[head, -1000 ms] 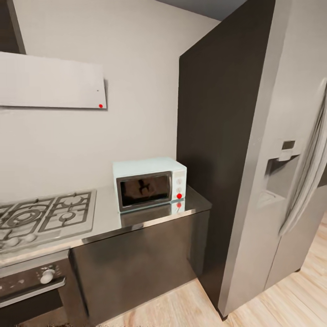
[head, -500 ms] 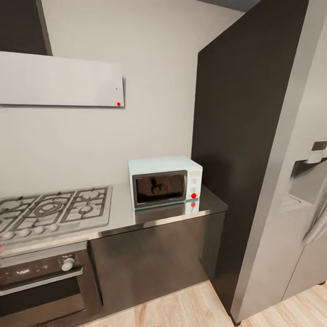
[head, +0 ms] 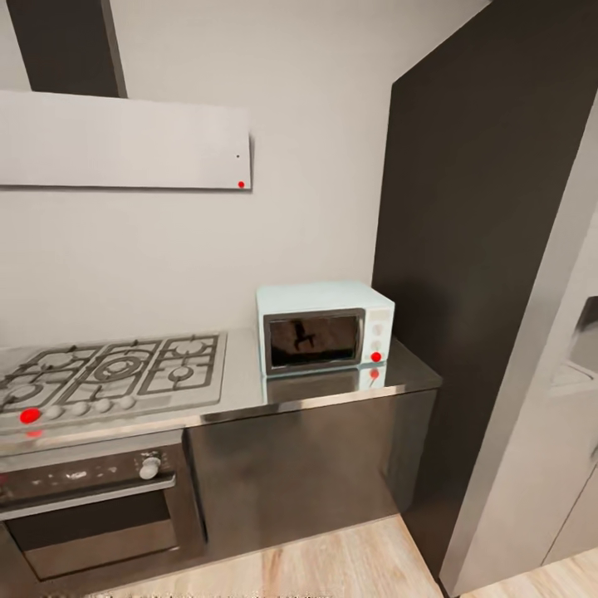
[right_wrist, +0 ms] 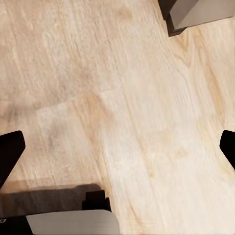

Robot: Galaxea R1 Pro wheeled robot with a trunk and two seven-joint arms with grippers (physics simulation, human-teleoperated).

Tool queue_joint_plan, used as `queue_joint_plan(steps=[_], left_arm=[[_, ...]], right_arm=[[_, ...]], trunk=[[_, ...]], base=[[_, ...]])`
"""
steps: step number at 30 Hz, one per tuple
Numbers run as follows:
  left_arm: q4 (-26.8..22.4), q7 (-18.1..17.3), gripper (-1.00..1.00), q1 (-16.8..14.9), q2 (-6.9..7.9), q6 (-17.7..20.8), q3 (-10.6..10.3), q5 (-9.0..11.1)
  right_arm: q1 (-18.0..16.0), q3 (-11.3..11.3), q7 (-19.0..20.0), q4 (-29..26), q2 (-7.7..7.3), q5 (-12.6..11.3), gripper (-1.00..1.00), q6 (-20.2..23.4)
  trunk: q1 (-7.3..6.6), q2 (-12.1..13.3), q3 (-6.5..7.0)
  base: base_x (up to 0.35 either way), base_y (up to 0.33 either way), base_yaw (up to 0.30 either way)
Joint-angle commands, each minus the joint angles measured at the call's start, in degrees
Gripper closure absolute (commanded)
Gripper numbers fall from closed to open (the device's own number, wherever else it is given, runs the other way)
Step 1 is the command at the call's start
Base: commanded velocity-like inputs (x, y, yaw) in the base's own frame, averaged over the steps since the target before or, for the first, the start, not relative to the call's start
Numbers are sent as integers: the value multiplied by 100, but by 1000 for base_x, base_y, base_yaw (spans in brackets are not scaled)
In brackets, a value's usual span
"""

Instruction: In the kitchen, take the popcorn bag from the countertop, put it into the microwave, and heat it until the popcorn is cooked so the cooked popcorn ends up inside the bag.

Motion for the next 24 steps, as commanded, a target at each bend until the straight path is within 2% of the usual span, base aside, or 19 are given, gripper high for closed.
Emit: queue_joint_plan(steps=[1, 4, 7, 15, 18, 20, 23, 24], left_arm=[[-10, 3, -100, -2, -5, 32, -30, 6], [-13, 3, -100, -2, -38, 32, -30, 6], [-11, 4, -100, -2, -71, 32, -28, 6], [-11, 3, -100, -2, -77, 32, -29, 6], [-10, 4, -100, -2, -77, 32, -27, 6], [-11, 4, -100, -2, -77, 32, -29, 6], [-10, 3, -100, -2, -77, 32, -27, 6], [-9, 2, -100, -2, -79, 32, -24, 6]], right_arm=[[-4, -46, -18, -63, 3, 60, -100, -16], [-4, -48, -18, -256, 14, 60, -100, -12], [-4, -42, -14, -446, 101, 60, -100, -21], [-4, -40, 6, -804, 163, 55, -100, -42], [-4, -40, 182, -1102, 234, 56, -100, -36], [-4, -40, 464, -1381, 276, 54, -100, -21], [-4, -34, 646, -1677, 291, 54, -100, 16], [-4, -32, 688, -1979, 295, 52, -100, 141]], trunk=[[0, -5, -16], [0, -5, -41], [0, -5, -67], [0, -5, -138], [0, -5, -165], [0, -5, -183], [0, -5, -211], [0, -5, -220]], base=[[0, 0, 130], [0, 0, 123], [0, 0, 105], [0, 0, 77], [0, 0, 23], [0, 0, 8], [0, 0, 2], [0, 0, 0]])
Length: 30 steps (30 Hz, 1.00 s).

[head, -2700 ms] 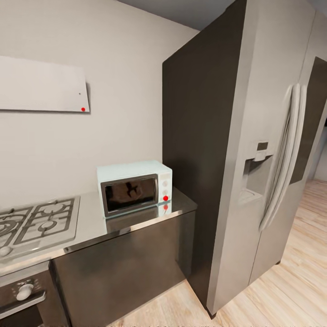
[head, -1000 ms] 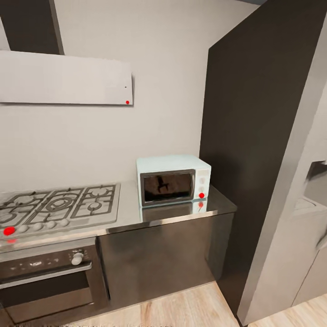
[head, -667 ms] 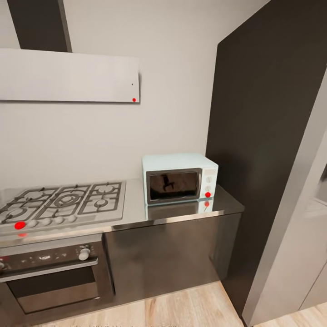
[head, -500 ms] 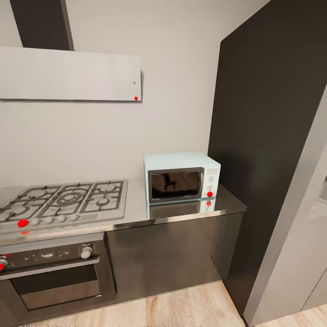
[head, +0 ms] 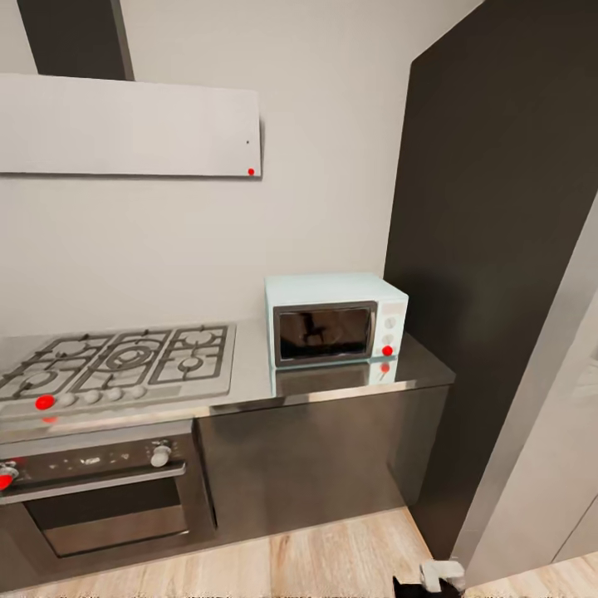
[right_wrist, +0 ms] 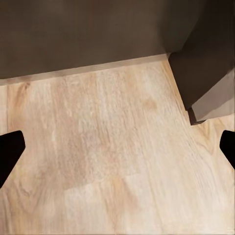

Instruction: In the kitchen, take the popcorn bag from the countertop, put it into the microwave, and heat it until the popcorn is cooked so the cooked popcorn ends up inside the bag.

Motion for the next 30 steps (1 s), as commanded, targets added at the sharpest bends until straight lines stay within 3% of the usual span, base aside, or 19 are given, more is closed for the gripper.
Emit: queue_joint_plan(steps=[1, 4, 10, 12, 18, 21, 23, 25, 26, 30], left_arm=[[-11, 2, -100, -1, 1, 30, -28, 6], [-12, 1, -100, -1, -2, 30, -32, 6], [-13, 1, -100, -1, -5, 30, -31, 6], [-15, 1, -100, -1, -6, 30, -34, 6], [-13, 1, -100, -1, -37, 30, -34, 6], [-16, 1, -100, -1, -42, 30, -32, 6], [-14, -2, -100, -1, -42, 30, -29, 6], [-14, 0, -100, -1, -47, 30, -33, 6], [-13, -2, -100, -1, -49, 30, -34, 6], [-14, -5, -100, -1, -50, 30, -35, 6]], right_arm=[[-2, -46, 25, -162, 10, 56, -100, 79], [-2, -32, 49, -762, 16, 54, -100, 327], [-2, 44, 293, -1882, 37, 47, -100, 380], [-2, 208, 375, -2222, 41, 45, -100, 380], [-2, 1054, 427, -3862, 44, 3, -100, 408], [-2, 1153, 425, -4197, 44, -56, -100, 414], [-2, 1182, 415, -4550, 43, -324, -100, 445], [-20, 1189, 372, -4774, 37, -481, -100, 652], [-61, 1191, 319, -4979, 36, -528, -100, 970], [-342, 1190, 236, -5213, 36, -553, -100, 1572]], trunk=[[0, -4, -17], [0, -4, -45], [0, -4, -64], [0, -4, -65], [0, -4, -65], [0, -4, -65], [0, -4, -65], [0, -4, -65], [0, -4, -65], [0, -4, -65]], base=[[0, 0, 0], [0, 0, 0], [0, 0, 0], [0, 0, 0], [0, 0, 0], [0, 0, 0], [0, 0, 0], [0, 0, 0], [0, 0, 0], [0, 0, 0]])
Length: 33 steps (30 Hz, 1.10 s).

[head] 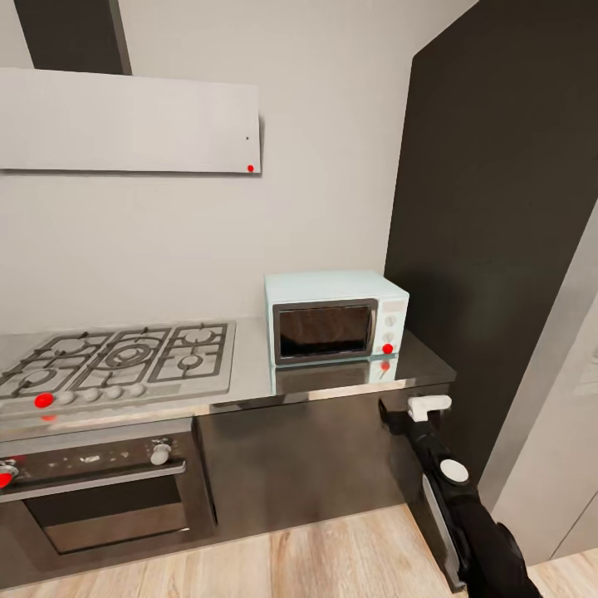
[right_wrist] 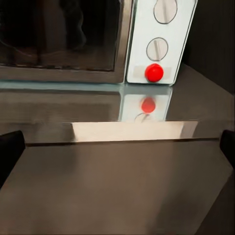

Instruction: In the kitchen, take the popcorn bag from the countertop, put it into the microwave, and heat it until the popcorn is cooked so the cooked popcorn ends up inside the bag.

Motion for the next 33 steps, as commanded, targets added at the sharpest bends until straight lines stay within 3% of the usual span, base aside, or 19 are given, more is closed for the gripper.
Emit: queue_joint_plan(steps=[1, 4, 6, 16, 24, 25, 26, 33], left_arm=[[-10, 1, -100, -1, 1, 31, -29, 6], [-8, 0, -100, -1, 1, 31, -25, 6], [-7, 0, -100, -1, 1, 31, -25, 6], [-6, 0, -100, -1, 9, 34, -21, 6], [-6, 0, -100, -1, 11, 39, -21, 6], [-6, 0, -100, -1, 16, 39, -21, 6], [-6, 0, -100, -1, 17, 39, -21, 6], [-6, 0, -100, 0, 18, 38, -21, 6]], right_arm=[[-70, -17, 21, -26, 7, 57, -100, 117], [-558, -22, -25, -74, 6, 46, -100, 792], [-705, -25, -30, -80, 6, 41, -100, 1014], [-881, -90, -34, -79, -11, 35, -100, 1186], [-882, -646, 33, -62, -30, 35, -100, 1184], [-882, -962, 198, -5, -36, 37, -100, 1168], [-882, -1029, 290, 16, -37, 40, -100, 1159], [-882, -1151, 466, 574, -38, 44, -100, 1145]], trunk=[[0, -5, -8], [0, -5, -8], [0, -5, -8], [0, -5, -8], [0, -5, -8], [0, -5, -8], [0, -5, -8], [0, -5, -8]], base=[[0, 0, 0], [2, 0, 0], [49, 0, 0], [216, -59, 0], [329, -9, 0], [326, 0, 0], [252, 0, 0], [67, 0, 0]])
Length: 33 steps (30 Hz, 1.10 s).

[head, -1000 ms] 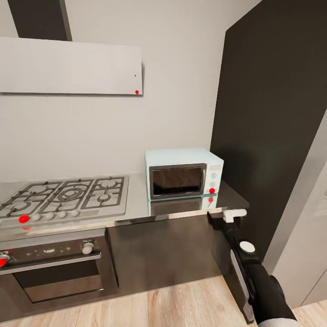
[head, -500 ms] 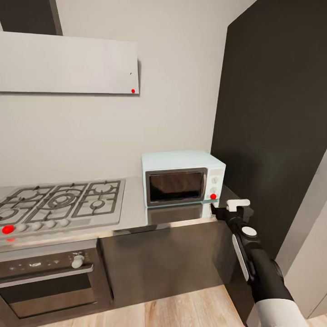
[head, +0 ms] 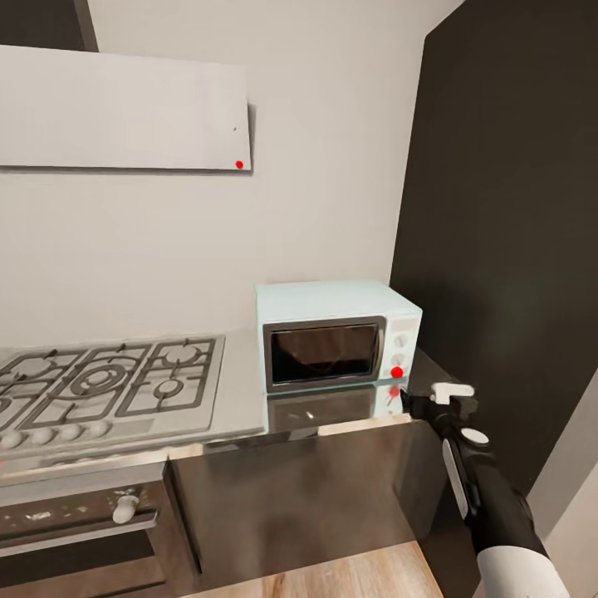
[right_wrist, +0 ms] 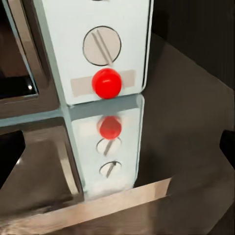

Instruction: In the kitchen, take the popcorn bag from the countertop, put it into the microwave, and heat it until the popcorn is cooked so the cooked popcorn ends up inside the bag.

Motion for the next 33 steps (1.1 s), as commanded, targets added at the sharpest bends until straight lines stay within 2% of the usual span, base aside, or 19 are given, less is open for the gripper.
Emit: queue_joint_plan(steps=[1, 7, 17, 27, 33], left_arm=[[-10, 1, -100, -2, 1, 30, -29, 6], [-10, 1, -100, -2, 1, 31, -29, 6], [-10, 1, -100, 1, 0, 36, -29, 6], [-10, 1, -100, 2, 1, 32, -29, 6], [-10, 1, -100, 4, 1, 31, -29, 6]], right_arm=[[-5, -25, 57, 105, 8, 60, -100, 25], [-5, -45, 62, 598, 7, 60, -100, 26], [-5, -49, 62, 696, 7, 60, -100, 2], [-5, -55, 62, 697, 7, 60, -100, -7], [-5, -55, 62, 697, 7, 60, -100, -5]], trunk=[[0, -5, -7], [0, -5, -7], [0, -5, -7], [0, -5, -7], [0, -5, -7]], base=[[9, 0, 0], [2, 0, 0], [8, 0, 0], [294, 0, 0], [87, 0, 0]])
